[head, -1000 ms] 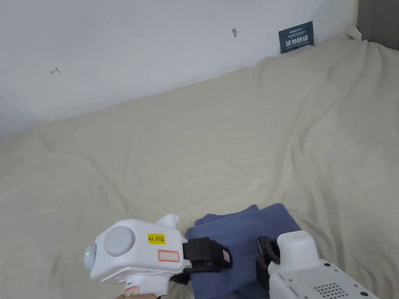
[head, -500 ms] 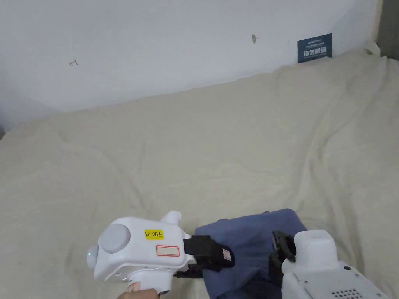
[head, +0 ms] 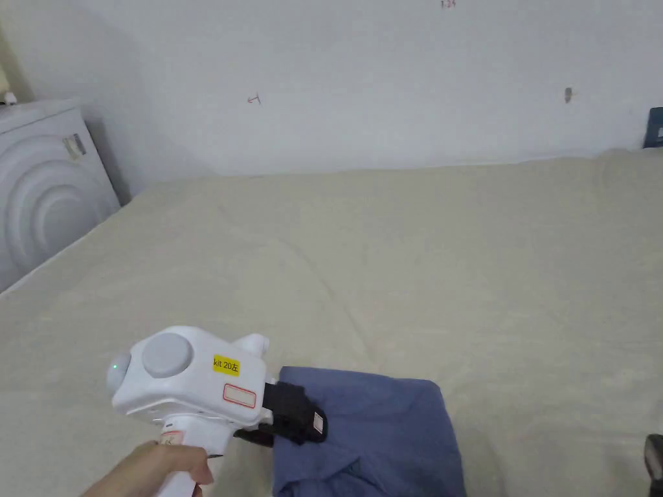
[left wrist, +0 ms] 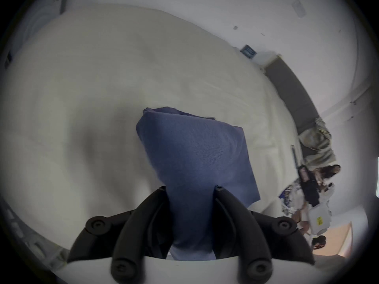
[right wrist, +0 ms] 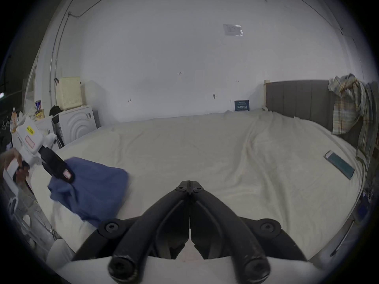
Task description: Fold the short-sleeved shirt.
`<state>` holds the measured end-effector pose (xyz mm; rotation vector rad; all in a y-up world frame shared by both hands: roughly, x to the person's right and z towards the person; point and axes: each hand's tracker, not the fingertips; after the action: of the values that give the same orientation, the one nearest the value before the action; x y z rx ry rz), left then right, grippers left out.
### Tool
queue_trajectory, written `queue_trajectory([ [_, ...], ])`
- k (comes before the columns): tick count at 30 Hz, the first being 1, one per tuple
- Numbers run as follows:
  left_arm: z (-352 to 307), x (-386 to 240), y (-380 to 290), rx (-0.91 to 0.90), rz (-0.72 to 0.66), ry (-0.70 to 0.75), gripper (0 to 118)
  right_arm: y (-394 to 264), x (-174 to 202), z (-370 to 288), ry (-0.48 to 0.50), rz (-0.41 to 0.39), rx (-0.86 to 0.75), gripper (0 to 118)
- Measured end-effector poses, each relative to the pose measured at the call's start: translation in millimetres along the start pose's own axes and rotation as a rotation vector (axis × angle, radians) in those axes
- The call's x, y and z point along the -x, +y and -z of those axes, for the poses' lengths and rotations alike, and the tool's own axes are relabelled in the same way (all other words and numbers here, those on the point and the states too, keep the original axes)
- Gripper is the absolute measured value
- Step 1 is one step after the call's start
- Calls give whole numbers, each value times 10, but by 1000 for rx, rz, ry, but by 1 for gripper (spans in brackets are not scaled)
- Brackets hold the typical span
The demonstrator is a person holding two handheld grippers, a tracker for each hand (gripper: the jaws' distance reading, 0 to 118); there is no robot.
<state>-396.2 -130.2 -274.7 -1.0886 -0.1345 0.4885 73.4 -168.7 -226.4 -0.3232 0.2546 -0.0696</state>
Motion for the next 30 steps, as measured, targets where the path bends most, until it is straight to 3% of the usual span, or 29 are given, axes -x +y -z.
queue_trajectory([
  [3, -316, 545, 200, -10, 18, 147, 24, 37, 191, 51, -32, -38, -37, 0],
  [6, -566, 1062, 333, -30, -18, 330, 24, 141, 407, 150, -19, 22, -55, 0],
  [8, -685, 1373, 393, -47, -48, 438, 24, 192, 556, 199, -23, 16, -71, 0],
  [11, -846, 1761, 503, -14, 35, 650, 24, 249, 742, 278, -18, -22, -85, 0],
  [18, -991, 2312, 576, -25, 106, 1100, 24, 299, 890, 424, -11, -31, -62, 0],
  [23, -1114, 2595, 445, -122, -26, 970, 28, 305, 923, 478, -7, -44, -39, 0],
  [24, -1121, 2452, 345, -134, -56, 1003, 39, 310, 932, 494, -4, -41, -32, 0],
  [25, -1134, 2425, 281, -138, -75, 1036, 58, 314, 939, 507, 3, -34, -24, 0],
  [27, -1205, 2398, 186, -157, -72, 1001, 61, 324, 955, 514, 15, -26, -18, 0],
  [30, -1353, 2373, 104, -217, -142, 952, 77, 323, 958, 517, 23, -30, -15, 0],
])
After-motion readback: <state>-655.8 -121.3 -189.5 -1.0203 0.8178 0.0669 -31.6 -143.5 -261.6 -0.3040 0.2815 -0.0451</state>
